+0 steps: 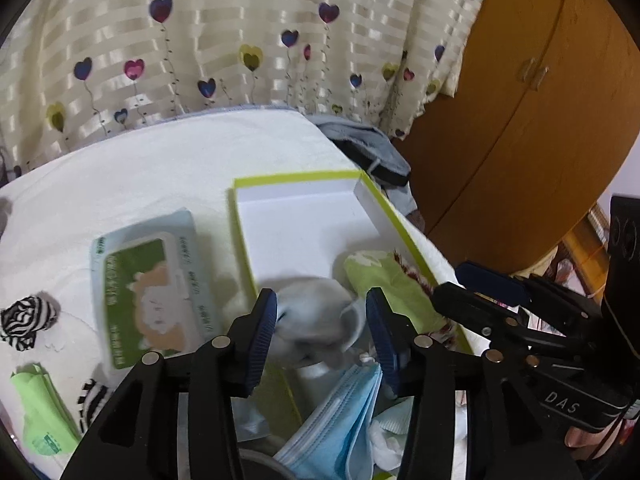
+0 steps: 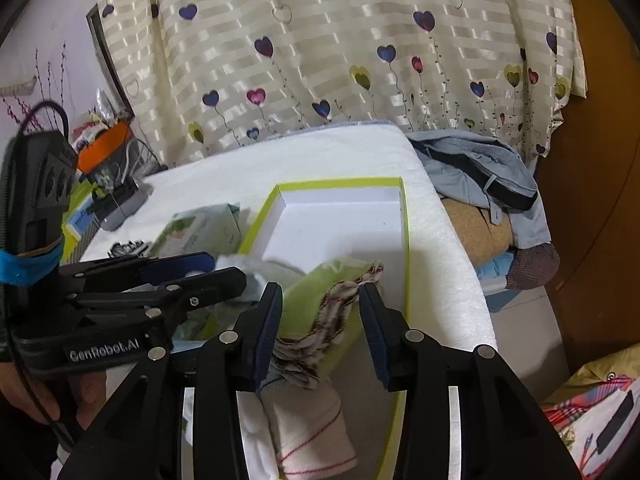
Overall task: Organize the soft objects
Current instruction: 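Carry the sock and towel over the lime-green box and open both grippers, then withdraw both open tools from the box back over the table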
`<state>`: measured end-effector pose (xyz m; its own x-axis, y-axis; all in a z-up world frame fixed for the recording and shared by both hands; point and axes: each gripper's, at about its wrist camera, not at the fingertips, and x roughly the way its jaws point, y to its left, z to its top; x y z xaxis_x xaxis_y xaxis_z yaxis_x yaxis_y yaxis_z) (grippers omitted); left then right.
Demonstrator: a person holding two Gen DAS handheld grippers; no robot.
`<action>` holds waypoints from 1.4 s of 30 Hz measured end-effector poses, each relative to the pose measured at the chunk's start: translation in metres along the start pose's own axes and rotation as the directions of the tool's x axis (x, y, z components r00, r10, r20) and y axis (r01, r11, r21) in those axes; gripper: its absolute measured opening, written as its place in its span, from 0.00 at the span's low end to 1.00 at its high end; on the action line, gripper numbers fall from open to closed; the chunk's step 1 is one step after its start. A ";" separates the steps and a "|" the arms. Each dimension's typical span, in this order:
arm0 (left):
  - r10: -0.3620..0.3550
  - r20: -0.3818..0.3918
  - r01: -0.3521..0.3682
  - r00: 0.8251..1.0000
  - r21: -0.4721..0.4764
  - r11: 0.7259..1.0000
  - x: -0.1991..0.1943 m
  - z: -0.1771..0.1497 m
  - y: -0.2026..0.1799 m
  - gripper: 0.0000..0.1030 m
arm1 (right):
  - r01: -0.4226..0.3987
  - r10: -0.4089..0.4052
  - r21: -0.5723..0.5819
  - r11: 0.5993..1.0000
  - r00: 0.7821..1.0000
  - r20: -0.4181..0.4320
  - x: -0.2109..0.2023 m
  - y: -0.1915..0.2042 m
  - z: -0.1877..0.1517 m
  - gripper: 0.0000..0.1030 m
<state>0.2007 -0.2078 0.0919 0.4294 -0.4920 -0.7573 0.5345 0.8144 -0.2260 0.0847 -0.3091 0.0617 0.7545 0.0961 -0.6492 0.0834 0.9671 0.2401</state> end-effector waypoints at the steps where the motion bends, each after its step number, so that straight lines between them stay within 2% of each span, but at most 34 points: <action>1: 0.002 0.010 -0.002 1.000 -0.002 1.000 -0.004 0.002 0.000 0.44 | -0.001 0.001 0.002 1.000 1.000 0.010 -0.004 0.001 0.001 0.40; 8: 0.011 0.110 -0.010 0.994 -0.010 1.000 -0.052 0.003 0.002 0.44 | -0.036 0.036 -0.003 0.999 0.996 0.078 -0.031 0.014 0.007 0.40; 12: 0.029 0.140 -0.025 0.990 -0.032 0.999 -0.072 -0.006 0.006 0.44 | -0.036 0.036 -0.006 0.999 0.997 0.067 -0.036 0.020 0.004 0.40; 17: 0.072 0.185 -0.066 0.980 -0.037 0.997 -0.097 -0.025 0.009 0.44 | -0.077 0.078 -0.024 0.997 0.993 0.083 -0.051 0.035 -0.004 0.40; 28: 0.143 0.220 -0.123 0.965 -0.100 0.987 -0.134 -0.085 0.022 0.44 | -0.139 0.146 -0.106 0.985 0.987 0.063 -0.059 0.080 -0.030 0.40; 42: 0.192 0.243 -0.150 0.951 -0.181 0.972 -0.165 -0.125 0.052 0.44 | -0.177 0.191 -0.217 0.960 0.981 0.046 -0.068 0.128 -0.047 0.40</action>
<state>0.0669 -0.0465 0.1285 0.6879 -0.3859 -0.6146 0.3233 0.9212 -0.2166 0.0134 -0.1808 0.1025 0.7859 0.2680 -0.5573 -0.1943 0.9626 0.1888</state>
